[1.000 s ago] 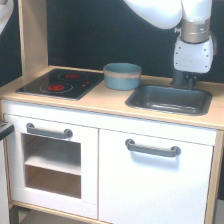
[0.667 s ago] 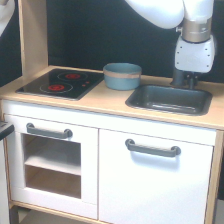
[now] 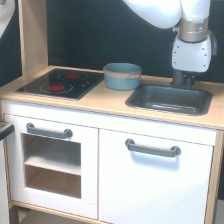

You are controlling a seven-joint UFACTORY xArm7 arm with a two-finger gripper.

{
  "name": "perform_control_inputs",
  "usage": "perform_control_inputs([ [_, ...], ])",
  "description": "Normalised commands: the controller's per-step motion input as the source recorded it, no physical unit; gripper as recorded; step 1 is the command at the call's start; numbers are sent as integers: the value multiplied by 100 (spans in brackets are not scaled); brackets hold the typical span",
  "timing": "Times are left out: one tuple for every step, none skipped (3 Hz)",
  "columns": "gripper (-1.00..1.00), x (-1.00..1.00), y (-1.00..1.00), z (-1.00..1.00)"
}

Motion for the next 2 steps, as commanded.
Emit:
perform_control_inputs([
  [-100, 100, 89, 100],
  [-86, 100, 100, 100],
])
